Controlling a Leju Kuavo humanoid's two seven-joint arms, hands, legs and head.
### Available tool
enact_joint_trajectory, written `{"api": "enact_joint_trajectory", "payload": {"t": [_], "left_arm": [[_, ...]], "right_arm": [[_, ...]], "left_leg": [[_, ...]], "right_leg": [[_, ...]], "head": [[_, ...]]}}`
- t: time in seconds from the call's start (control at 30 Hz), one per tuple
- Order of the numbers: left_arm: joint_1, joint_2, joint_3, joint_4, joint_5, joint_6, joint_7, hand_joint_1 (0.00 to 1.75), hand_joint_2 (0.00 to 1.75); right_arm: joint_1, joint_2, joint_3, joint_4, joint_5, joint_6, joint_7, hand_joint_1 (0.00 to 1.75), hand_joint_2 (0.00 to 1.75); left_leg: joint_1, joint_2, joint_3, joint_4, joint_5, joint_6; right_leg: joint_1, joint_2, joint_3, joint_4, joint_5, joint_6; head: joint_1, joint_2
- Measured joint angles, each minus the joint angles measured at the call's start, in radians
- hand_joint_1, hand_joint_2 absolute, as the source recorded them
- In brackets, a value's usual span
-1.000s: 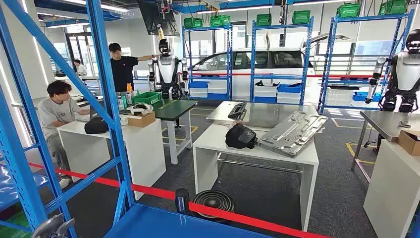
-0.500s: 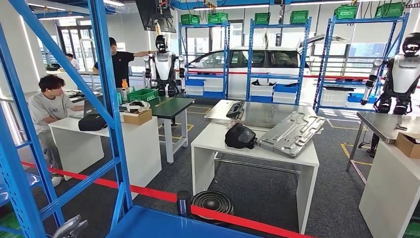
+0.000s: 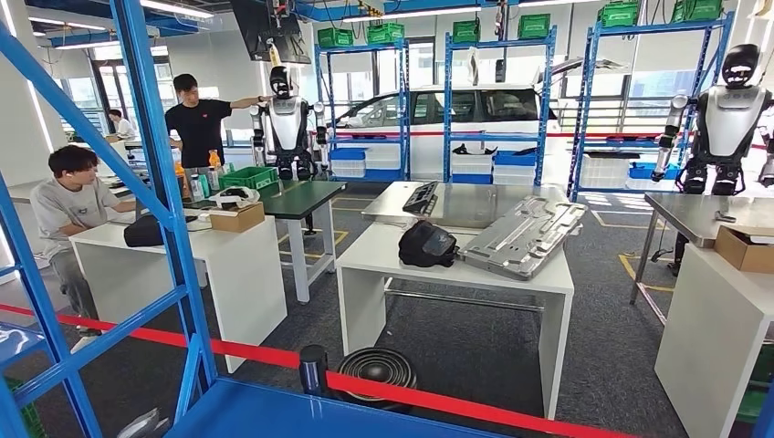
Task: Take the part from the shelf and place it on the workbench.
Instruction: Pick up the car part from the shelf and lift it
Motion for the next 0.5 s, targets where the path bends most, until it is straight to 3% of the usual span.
{"api": "enact_joint_trajectory", "payload": {"t": [0.03,0.1,0.23,0.3,0.37,0.43,0.5], "left_arm": [[0.0,0.002,-0.001,0.0,0.0,0.001,0.0,0.0,1.75],[0.001,0.008,-0.003,0.002,0.001,0.007,0.001,0.0,1.75],[0.0,0.025,-0.012,0.006,-0.004,0.022,0.014,0.0,1.75],[-0.003,0.03,-0.02,0.006,-0.012,0.03,0.03,0.0,1.75],[-0.003,0.035,-0.027,0.007,-0.017,0.036,0.042,0.0,0.87],[-0.002,0.039,-0.032,0.007,-0.019,0.04,0.049,0.0,0.0],[0.005,0.04,-0.034,0.006,-0.022,0.047,0.052,0.0,0.0]], "right_arm": [[0.0,0.003,0.0,0.001,-0.002,0.0,0.001,0.0,0.0],[-0.001,0.006,-0.002,0.003,-0.008,-0.005,0.005,0.0,0.0],[0.007,0.002,-0.02,0.005,-0.027,-0.019,0.031,0.0,0.0],[0.013,-0.004,-0.037,0.006,-0.037,-0.023,0.053,0.0,0.0],[0.022,-0.009,-0.056,0.004,-0.04,-0.021,0.078,0.0,0.0],[0.035,-0.01,-0.073,-0.003,-0.033,-0.019,0.097,0.0,0.0],[0.047,-0.008,-0.086,-0.019,-0.026,-0.023,0.105,0.0,0.0]], "left_leg": [[-0.003,-0.003,0.015,-0.038,0.021,0.011],[-0.01,-0.006,0.03,-0.083,0.032,0.031],[-0.01,-0.004,0.023,-0.079,0.017,0.049],[-0.009,-0.002,0.021,-0.07,0.013,0.059],[-0.014,-0.001,0.006,-0.042,-0.001,0.066],[-0.016,-0.002,-0.003,-0.023,-0.013,0.067],[-0.014,-0.003,-0.003,-0.019,-0.017,0.064]], "right_leg": [[0.004,0.002,-0.002,0.012,-0.008,0.002],[0.008,0.004,-0.011,0.031,-0.02,0.009],[0.011,0.001,-0.041,0.08,-0.046,0.028],[0.008,-0.004,-0.083,0.17,-0.09,0.026],[0.004,-0.005,-0.145,0.288,-0.138,0.025],[0.001,-0.006,-0.175,0.341,-0.147,0.036],[-0.005,-0.009,-0.144,0.271,-0.109,0.057]], "head": [[0.0,0.0],[0.0,0.0],[0.001,0.0],[0.003,0.0],[0.004,0.0],[0.005,0.0],[0.006,0.0]]}}
